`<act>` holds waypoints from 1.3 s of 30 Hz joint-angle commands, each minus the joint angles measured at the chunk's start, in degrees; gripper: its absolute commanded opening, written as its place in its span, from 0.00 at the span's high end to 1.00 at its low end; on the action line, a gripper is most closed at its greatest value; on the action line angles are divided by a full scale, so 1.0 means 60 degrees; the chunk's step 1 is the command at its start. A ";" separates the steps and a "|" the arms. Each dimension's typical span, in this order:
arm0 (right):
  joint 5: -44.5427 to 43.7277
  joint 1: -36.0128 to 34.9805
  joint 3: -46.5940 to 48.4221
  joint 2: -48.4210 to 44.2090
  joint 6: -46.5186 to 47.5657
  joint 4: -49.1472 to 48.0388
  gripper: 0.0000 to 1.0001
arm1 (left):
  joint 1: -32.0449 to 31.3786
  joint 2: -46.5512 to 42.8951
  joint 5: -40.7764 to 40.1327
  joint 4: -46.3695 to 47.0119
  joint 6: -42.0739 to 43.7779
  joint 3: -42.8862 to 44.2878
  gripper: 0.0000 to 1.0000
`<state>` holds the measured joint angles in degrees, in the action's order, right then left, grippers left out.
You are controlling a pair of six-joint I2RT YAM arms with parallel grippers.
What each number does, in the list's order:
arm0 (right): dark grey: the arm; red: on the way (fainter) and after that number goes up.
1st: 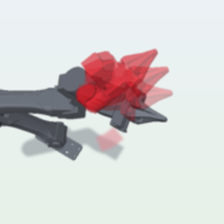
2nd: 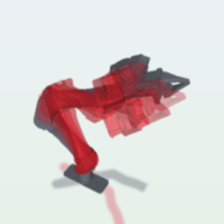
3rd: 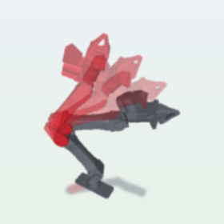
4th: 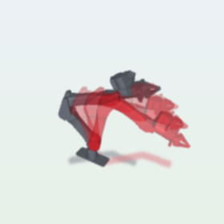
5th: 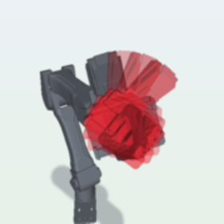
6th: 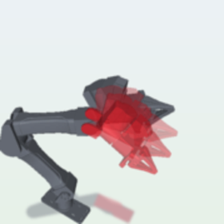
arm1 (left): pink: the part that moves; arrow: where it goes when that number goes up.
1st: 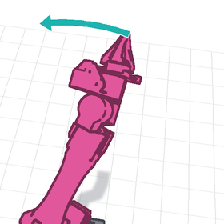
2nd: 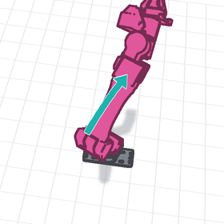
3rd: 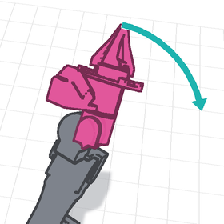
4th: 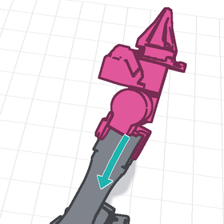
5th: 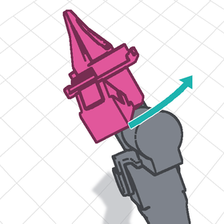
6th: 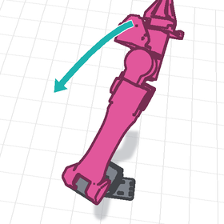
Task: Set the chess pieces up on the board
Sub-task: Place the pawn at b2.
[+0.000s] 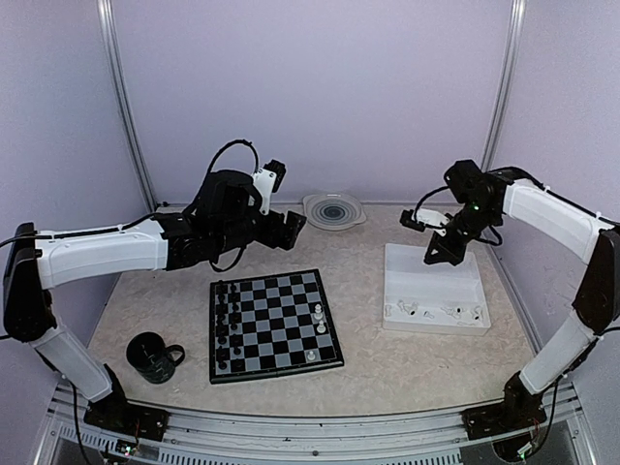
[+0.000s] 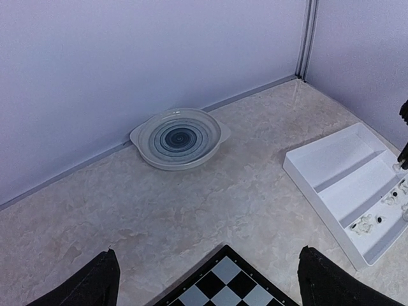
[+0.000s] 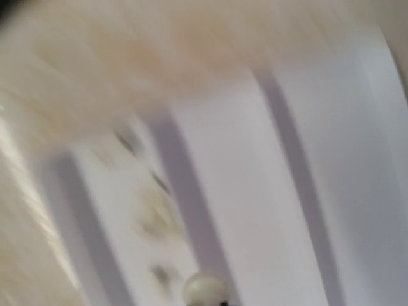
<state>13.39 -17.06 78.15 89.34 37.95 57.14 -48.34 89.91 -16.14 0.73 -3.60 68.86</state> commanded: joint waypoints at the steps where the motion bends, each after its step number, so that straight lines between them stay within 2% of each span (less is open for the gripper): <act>1: 0.0435 -0.1795 0.1040 0.0997 -0.0311 0.0285 0.98 | 0.0201 0.0082 -0.0160 -0.0038 -0.0585 0.0315 0.03; 4: 0.0920 -0.2815 0.2402 0.2028 -0.0550 0.0296 0.98 | 0.0711 -0.0023 0.0137 0.0019 -0.1393 0.0267 0.03; 7: 0.0686 -0.3959 0.3528 0.2954 -0.0427 0.0473 0.98 | 0.1134 -0.0122 -0.0021 0.0063 -0.1704 0.0203 0.03; 12: -0.0277 -0.5575 0.4091 0.3944 -0.0058 0.0548 0.98 | 0.1457 -0.0584 -0.0770 0.0425 -0.1735 -0.0146 0.03; 14: -0.0402 -0.6050 0.4215 0.4248 -0.0015 0.0636 0.98 | 0.1490 -0.0779 -0.1517 0.0456 -0.1759 -0.0273 0.02; 17: -0.0418 -0.6425 0.4511 0.4642 -0.0040 0.0734 0.97 | 0.1568 -0.0937 -0.2215 0.0411 -0.1708 -0.0315 0.02; 24: -0.0501 -0.7221 0.5139 0.5606 -0.0023 0.1080 0.97 | 0.1827 -0.1112 -0.1649 0.0421 -0.2064 -0.0323 0.01; 39: -0.0804 -0.7308 0.5372 0.6469 0.0059 0.1179 0.95 | 0.1831 -0.1361 -0.1597 0.0522 -0.1935 -0.0360 0.02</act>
<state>8.51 -60.60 108.57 126.76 37.91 62.78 -37.58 83.42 -25.91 2.35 -15.29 67.31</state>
